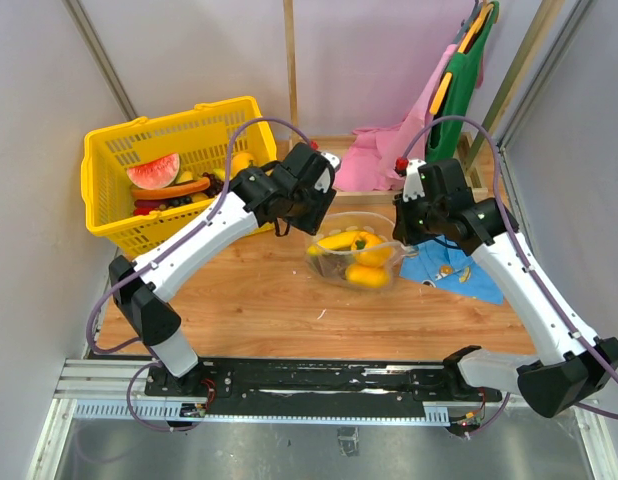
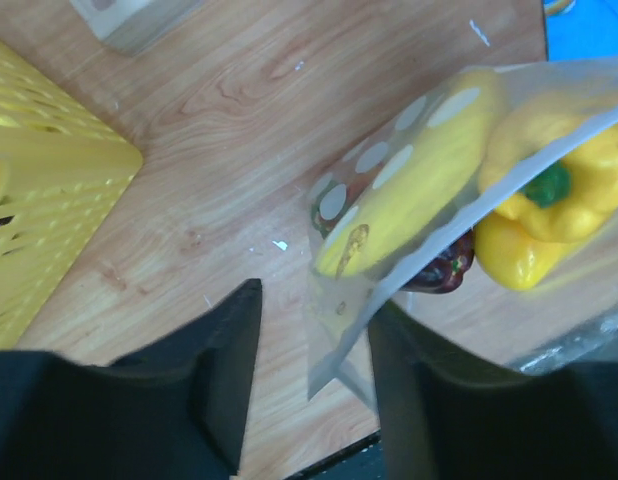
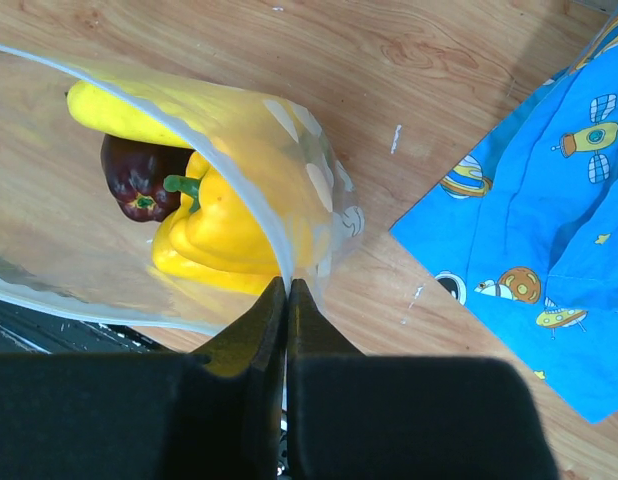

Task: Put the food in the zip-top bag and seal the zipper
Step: Move the bin to the center of the board.

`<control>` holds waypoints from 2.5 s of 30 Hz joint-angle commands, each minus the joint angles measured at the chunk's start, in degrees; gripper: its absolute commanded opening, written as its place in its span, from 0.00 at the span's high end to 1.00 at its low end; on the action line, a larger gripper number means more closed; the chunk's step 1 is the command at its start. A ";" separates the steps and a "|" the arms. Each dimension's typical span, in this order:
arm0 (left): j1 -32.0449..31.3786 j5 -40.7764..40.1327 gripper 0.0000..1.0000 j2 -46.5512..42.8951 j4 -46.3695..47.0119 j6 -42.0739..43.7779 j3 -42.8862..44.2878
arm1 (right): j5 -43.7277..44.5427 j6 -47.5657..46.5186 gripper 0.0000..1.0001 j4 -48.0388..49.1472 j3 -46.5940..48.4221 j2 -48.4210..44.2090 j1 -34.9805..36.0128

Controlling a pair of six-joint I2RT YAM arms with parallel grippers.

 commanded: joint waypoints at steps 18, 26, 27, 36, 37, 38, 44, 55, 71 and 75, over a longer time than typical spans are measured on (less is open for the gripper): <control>15.43 -5.13 0.13 -10.39 0.44 -7.76 6.12 | -5.15 0.48 0.99 3.11 1.54 -2.12 -0.09; 32.51 -1.83 0.11 -12.06 -2.25 -18.44 3.50 | -5.98 -0.10 0.99 4.37 0.22 -3.21 0.53; 33.90 -1.80 0.08 -11.99 -2.61 -19.63 3.13 | -5.92 -0.26 0.99 4.41 0.06 -3.40 0.61; 43.73 -6.72 0.01 -8.17 -8.38 -27.56 4.75 | -5.33 -1.12 0.99 5.56 -1.72 -5.28 1.15; 44.94 -7.14 0.01 -7.67 -8.68 -27.50 5.27 | -5.33 -1.21 0.99 5.72 -1.81 -5.44 1.16; 45.83 -7.68 0.01 -7.14 -8.70 -27.30 5.71 | -5.21 -1.30 0.99 5.78 -2.02 -5.54 1.23; 49.75 -12.36 0.01 -2.20 -8.73 -24.72 6.60 | -4.17 -2.17 0.99 6.17 -2.62 -5.87 1.33; 51.23 -11.67 0.01 4.03 -9.09 -22.78 -0.47 | -3.33 -2.75 0.99 6.46 -2.91 -6.06 1.60; 51.29 -7.76 0.05 -4.18 -7.52 -20.62 -15.24 | -3.75 -2.52 0.99 8.49 -4.96 -6.93 2.43; 51.29 -9.31 0.06 -0.42 -6.90 -19.50 -15.01 | -3.70 -2.41 0.99 8.79 -5.46 -7.52 2.39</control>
